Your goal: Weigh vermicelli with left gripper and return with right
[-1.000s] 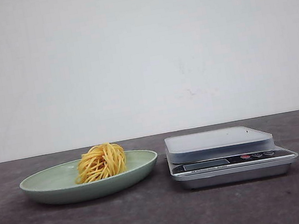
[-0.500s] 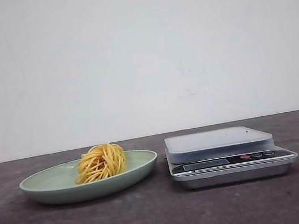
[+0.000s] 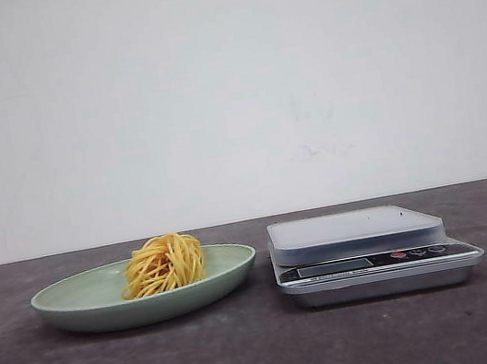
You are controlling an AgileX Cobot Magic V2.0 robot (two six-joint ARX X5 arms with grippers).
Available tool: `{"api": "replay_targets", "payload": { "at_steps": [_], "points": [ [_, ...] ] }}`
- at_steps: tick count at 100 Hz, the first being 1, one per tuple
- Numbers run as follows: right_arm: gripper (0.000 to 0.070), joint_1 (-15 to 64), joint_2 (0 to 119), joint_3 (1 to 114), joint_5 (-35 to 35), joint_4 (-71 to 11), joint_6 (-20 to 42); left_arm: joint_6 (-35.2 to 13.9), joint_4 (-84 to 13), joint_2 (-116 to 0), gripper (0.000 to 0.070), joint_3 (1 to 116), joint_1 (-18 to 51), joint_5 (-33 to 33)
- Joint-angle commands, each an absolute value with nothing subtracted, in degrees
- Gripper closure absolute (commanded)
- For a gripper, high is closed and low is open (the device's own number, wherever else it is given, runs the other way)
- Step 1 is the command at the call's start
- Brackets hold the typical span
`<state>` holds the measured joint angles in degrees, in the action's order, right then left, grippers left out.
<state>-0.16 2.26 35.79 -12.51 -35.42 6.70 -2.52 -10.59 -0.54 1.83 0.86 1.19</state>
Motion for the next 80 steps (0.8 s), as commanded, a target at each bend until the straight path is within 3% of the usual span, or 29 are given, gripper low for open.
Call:
{"api": "replay_targets", "payload": {
  "at_steps": [1, 19, 47, 80],
  "points": [
    [0.0699, -3.1, 0.2, 32.2, -9.0, -31.9, 4.1, -2.0, -10.9, -0.6, 0.069, 0.8, 0.7, 1.1],
    [0.0699, -6.4, 0.3, 21.6, -1.7, -19.3, 0.7, -2.0, -10.9, -0.6, 0.069, 0.8, 0.7, 1.1],
    [0.0699, -6.5, 0.3, 5.9, -1.2, 1.3, 0.0, -2.0, -10.9, -0.6, 0.069, 0.8, 0.7, 1.1],
    [0.0699, -5.5, 0.2, 0.8, 7.5, 2.4, 0.4, -2.0, -10.9, -0.6, 0.069, 0.8, 0.7, 1.1]
  ]
}}
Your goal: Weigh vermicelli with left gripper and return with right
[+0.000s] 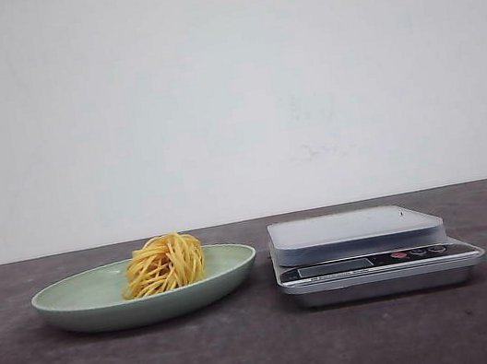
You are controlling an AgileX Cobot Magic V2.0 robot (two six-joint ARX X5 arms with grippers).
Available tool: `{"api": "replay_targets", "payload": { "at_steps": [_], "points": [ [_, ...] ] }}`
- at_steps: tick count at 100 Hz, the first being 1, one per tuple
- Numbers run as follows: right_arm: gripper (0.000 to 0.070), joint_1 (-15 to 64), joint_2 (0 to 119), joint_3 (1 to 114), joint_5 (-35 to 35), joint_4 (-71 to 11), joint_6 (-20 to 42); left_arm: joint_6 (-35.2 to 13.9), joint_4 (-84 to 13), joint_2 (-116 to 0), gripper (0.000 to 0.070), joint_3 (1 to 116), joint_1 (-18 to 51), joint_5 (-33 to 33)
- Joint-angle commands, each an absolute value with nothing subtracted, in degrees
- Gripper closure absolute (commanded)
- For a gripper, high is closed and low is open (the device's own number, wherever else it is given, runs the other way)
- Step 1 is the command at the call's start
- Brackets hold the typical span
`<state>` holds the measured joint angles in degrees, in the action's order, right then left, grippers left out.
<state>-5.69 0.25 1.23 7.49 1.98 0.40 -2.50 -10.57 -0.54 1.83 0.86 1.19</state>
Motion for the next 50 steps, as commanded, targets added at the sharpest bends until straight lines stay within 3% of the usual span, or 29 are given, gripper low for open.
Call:
{"api": "replay_targets", "payload": {
  "at_steps": [1, 50],
  "points": [
    [0.0698, -5.4, 0.2, 0.8, 7.4, 2.4, 0.4, -2.0, -10.9, -0.6, 0.069, 0.8, 0.7, 1.1],
    [0.0699, -3.9, 0.2, 0.7, 2.5, -9.6, 0.0, -2.0, -10.9, -0.6, 0.069, 0.8, 0.7, 1.1]
  ]
}}
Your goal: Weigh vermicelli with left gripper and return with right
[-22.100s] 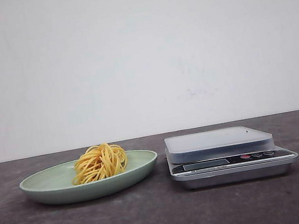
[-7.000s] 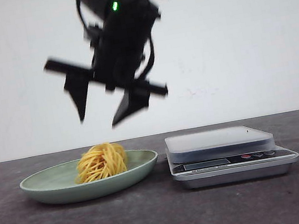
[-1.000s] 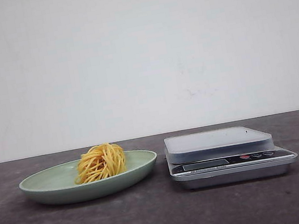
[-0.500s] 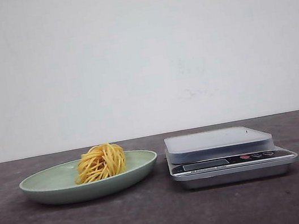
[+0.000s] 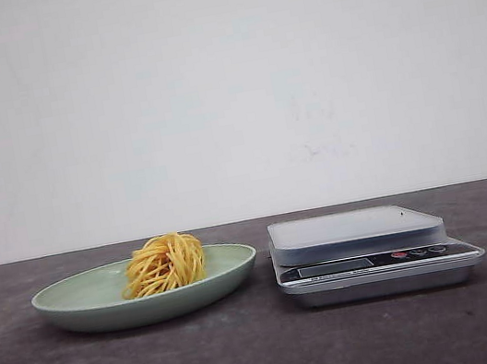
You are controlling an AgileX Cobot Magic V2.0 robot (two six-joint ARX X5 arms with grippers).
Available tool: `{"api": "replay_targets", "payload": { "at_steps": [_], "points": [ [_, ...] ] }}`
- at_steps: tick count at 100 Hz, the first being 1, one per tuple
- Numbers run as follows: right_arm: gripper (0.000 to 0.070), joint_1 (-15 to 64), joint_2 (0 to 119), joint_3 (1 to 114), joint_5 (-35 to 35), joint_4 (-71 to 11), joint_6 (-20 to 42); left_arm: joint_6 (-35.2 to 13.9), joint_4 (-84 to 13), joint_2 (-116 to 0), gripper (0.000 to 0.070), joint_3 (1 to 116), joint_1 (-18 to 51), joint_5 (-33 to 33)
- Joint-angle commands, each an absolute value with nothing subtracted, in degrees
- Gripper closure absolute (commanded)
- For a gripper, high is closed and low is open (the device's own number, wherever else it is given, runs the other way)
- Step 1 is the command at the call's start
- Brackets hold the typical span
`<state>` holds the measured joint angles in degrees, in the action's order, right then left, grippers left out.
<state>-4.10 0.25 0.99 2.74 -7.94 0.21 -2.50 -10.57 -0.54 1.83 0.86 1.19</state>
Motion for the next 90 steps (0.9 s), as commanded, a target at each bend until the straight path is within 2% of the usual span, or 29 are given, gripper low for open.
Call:
{"api": "replay_targets", "payload": {
  "at_steps": [1, 90],
  "points": [
    [0.0698, -3.9, 0.2, 0.7, 2.5, -10.1, 0.0, -2.0, -10.9, -0.6, 0.069, 0.8, 0.7, 1.1],
    [0.0698, -3.9, 0.2, 0.8, 2.1, -8.8, 0.0, -2.0, -10.9, -0.6, 0.069, 0.8, 0.7, 1.1]
  ]
}}
